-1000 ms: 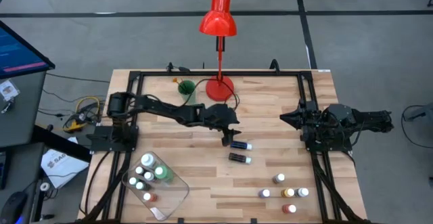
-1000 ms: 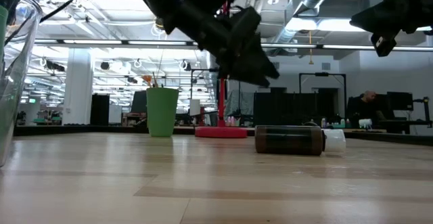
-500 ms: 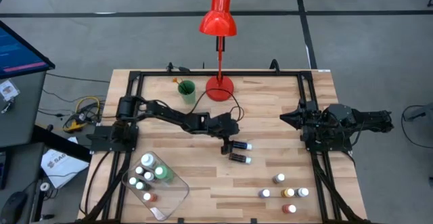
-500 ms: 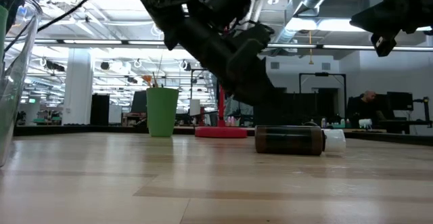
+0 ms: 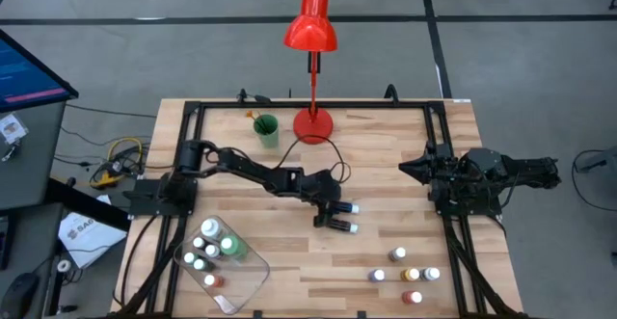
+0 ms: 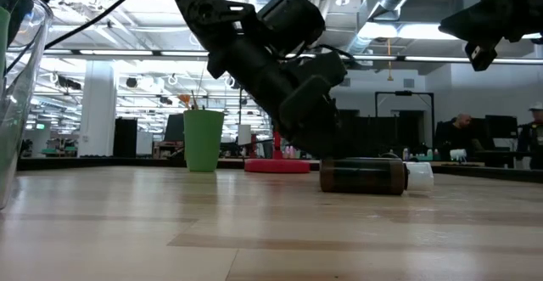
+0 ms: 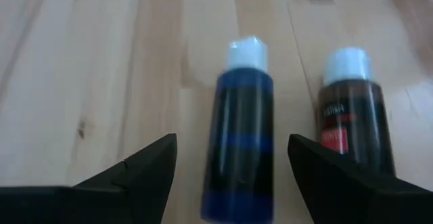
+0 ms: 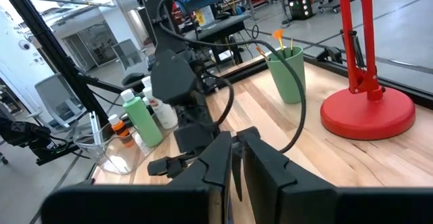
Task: Pick & Place Paint Supplies
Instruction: Adjust the blue coloring bottle to the center of the table
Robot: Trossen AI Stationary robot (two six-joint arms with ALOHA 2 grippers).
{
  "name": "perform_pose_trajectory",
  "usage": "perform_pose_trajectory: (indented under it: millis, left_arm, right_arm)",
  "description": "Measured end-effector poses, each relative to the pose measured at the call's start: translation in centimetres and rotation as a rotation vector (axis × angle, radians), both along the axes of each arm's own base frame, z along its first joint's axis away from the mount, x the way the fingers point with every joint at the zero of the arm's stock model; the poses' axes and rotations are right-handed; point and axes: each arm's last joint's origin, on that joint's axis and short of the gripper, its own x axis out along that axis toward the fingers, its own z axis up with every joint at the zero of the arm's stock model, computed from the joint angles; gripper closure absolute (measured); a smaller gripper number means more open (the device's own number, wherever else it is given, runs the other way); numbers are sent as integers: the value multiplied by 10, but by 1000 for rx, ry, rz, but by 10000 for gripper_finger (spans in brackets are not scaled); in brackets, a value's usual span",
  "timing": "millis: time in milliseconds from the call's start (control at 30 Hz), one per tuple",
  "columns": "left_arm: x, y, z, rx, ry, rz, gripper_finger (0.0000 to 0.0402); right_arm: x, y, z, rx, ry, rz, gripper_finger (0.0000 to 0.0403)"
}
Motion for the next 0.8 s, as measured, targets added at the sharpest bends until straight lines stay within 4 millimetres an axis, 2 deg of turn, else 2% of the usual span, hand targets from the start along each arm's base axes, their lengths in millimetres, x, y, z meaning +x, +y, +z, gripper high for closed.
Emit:
perform_pose_trajectory:
  millis: [133,267,600,800]
  left_arm:
    - [-4,-2,-3,14,48,6,140]
    - [-7,-2,-6,17,97,12,173]
    - [-7,-1,-5,-9,97,103,252]
    - [-20,-3,15,-27,168,135,255]
  right_arm:
    - [0,0,0,0,0,0,369]
    - [0,0,0,0,0,0,369]
    - [0,0,0,0,0,0,369]
    - [0,0,0,0,0,0,369]
